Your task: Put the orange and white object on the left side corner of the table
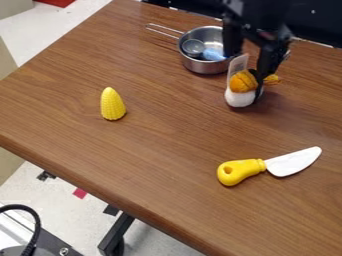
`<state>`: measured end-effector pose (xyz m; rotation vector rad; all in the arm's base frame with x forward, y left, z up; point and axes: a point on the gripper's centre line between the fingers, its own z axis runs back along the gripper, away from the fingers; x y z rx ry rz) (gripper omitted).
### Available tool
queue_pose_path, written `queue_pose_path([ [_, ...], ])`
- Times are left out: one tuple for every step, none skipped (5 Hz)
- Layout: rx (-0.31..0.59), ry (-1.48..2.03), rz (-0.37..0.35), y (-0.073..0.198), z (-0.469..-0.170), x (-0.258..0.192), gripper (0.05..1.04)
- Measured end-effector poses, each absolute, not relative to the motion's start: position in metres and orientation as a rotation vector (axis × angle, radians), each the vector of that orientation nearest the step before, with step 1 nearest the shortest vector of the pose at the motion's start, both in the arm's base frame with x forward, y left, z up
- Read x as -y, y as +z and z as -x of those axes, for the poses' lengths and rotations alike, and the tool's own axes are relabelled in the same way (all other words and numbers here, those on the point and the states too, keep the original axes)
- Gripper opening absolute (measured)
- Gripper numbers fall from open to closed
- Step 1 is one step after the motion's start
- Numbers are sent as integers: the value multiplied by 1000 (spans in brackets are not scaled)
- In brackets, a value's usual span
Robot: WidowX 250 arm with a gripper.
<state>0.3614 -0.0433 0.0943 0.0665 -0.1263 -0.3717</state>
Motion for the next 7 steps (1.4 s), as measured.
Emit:
queue_pose_path([
  [132,-336,-107,88,-360,39,999],
  [106,-351,-126,70,-362,40,999],
  [89,-353,-94,61,-368,45,999],
  [57,-354,-112,49,-371,48,999],
  [65,-353,-136,46,-372,48,967],
  [32,-347,-151,47,-367,46,722],
  [46,-359,-150,43,-367,49,599],
])
